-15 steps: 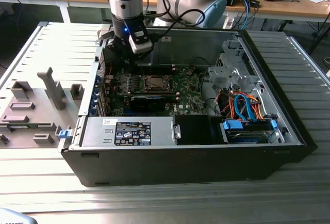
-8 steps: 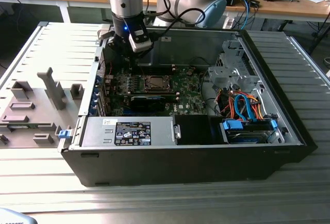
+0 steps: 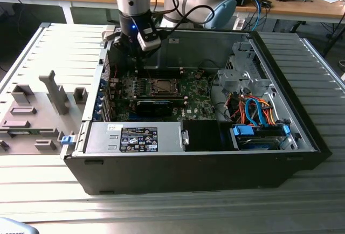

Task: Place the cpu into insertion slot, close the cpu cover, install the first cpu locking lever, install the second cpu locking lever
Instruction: 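Install the first cpu locking lever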

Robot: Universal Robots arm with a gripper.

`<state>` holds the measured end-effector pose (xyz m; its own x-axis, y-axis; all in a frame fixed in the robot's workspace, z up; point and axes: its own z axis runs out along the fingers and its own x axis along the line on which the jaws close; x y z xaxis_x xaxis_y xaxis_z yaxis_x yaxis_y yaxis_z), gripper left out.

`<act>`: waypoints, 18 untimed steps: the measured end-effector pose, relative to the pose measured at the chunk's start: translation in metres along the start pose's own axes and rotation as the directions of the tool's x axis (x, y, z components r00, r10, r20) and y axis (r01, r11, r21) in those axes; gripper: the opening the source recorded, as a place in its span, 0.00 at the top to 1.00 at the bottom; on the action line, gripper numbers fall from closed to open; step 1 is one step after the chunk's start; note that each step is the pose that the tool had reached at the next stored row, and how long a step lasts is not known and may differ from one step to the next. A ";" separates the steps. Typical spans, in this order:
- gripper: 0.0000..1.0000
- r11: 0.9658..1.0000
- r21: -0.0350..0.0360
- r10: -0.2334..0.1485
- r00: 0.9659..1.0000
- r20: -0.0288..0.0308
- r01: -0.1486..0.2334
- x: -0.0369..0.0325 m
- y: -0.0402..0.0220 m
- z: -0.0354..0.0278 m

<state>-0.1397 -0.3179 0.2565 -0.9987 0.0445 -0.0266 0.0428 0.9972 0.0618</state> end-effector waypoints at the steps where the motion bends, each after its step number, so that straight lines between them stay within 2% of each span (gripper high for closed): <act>1: 0.89 1.000 0.000 0.000 1.000 0.000 0.000 0.0000 0.0001 0.0000; 6: 0.89 1.000 0.001 0.000 1.000 0.000 0.000 -0.0001 0.0002 0.0000; 12: 0.89 1.000 0.001 0.000 1.000 0.000 0.000 -0.0063 0.0004 0.0002; 13: 0.89 1.000 0.004 0.000 1.000 0.000 0.000 -0.0118 0.0007 0.0004; 16: 0.89 1.000 0.004 0.000 1.000 0.000 0.000 -0.0232 0.0012 0.0007; 17: 0.89 1.000 0.004 0.000 1.000 0.000 0.000 -0.0327 0.0016 0.0010; 18: 0.89 1.000 0.004 0.000 1.000 0.000 0.000 -0.0345 0.0017 0.0011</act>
<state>-0.1051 -0.3178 0.2565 -0.9987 0.0442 -0.0268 0.0426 0.9974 0.0579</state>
